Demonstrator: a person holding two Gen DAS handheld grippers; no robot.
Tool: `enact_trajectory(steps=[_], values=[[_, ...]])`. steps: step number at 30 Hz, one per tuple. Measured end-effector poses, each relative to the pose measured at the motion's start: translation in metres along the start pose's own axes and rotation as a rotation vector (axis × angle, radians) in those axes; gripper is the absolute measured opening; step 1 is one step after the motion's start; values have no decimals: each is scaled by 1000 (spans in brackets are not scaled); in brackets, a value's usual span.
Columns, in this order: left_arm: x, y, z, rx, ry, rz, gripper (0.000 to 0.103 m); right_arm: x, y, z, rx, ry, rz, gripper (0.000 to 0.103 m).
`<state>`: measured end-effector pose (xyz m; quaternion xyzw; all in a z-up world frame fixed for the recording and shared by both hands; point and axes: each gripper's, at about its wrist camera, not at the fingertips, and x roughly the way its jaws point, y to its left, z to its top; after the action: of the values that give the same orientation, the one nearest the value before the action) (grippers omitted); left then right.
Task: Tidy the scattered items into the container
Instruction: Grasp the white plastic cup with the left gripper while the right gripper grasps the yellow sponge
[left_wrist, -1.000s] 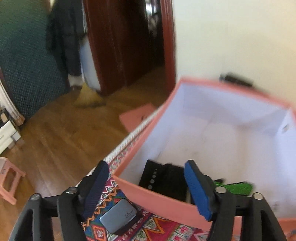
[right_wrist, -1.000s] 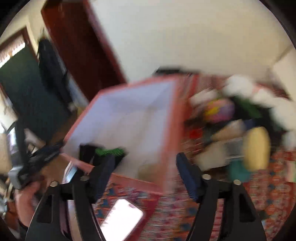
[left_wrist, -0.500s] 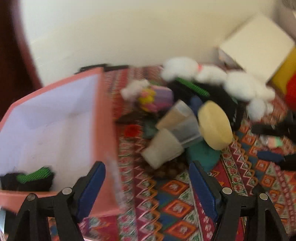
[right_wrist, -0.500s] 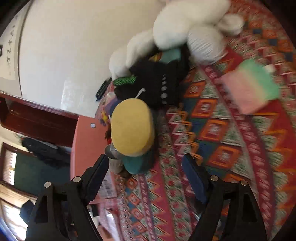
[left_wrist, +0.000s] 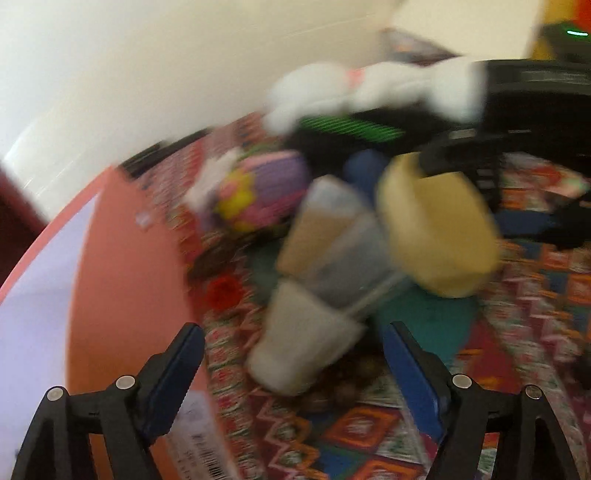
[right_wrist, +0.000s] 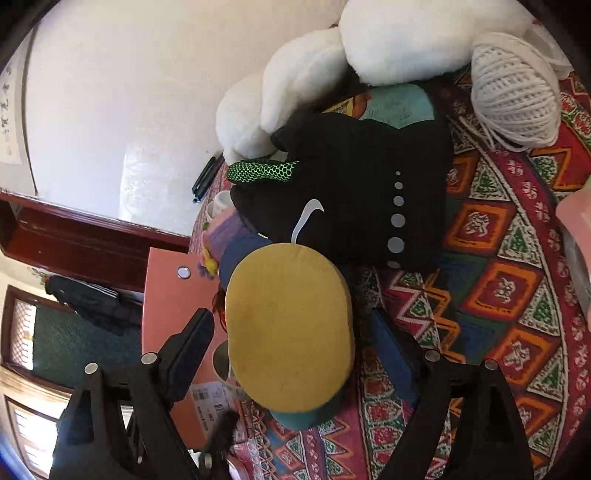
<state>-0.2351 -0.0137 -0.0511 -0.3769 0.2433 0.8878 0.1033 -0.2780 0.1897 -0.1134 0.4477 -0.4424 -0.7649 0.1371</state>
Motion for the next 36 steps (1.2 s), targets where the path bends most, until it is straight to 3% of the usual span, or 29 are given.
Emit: enact_trajectory(steps=[2, 8, 9, 11, 13, 22, 24, 25, 26, 31, 33, 34, 35, 36], values=[[4, -8, 0, 55, -2, 21, 85, 4, 0, 1, 0, 9, -5, 65], [56, 5, -5, 49, 152, 53, 85, -5, -2, 6, -12, -11, -14, 37], [60, 7, -6, 46, 164, 39, 83, -10, -1, 7, -21, -19, -14, 35], [67, 10, -9, 16, 192, -59, 59, -17, 1, 9, -39, -32, -13, 32], [72, 14, -9, -31, 212, -115, 47, -21, 2, 9, -49, -36, -12, 30], [23, 4, -6, -99, 174, -134, 43, -41, 13, -5, -77, -14, -47, 25], [17, 4, -10, -123, 185, -149, 43, -48, 15, -10, -82, -17, -48, 17], [17, 5, -12, -135, 191, -160, 43, -51, 16, -12, -84, -22, -48, 4], [13, 5, -17, -148, 193, -173, 43, -55, 16, -14, -85, -26, -48, 0], [-4, 3, -28, -168, 195, -232, 43, -75, 12, -26, -91, -19, -63, 0], [-10, -2, -33, -163, 204, -259, 43, -79, 6, -29, -59, -12, -61, 11], [-13, -7, -37, -155, 213, -260, 43, -78, 1, -31, -36, -15, -71, 37], [-13, -11, -39, -151, 223, -263, 43, -77, -3, -32, -15, -20, -76, 79], [-11, -16, -41, -148, 234, -271, 43, -76, -8, -33, 14, -33, -79, 89]])
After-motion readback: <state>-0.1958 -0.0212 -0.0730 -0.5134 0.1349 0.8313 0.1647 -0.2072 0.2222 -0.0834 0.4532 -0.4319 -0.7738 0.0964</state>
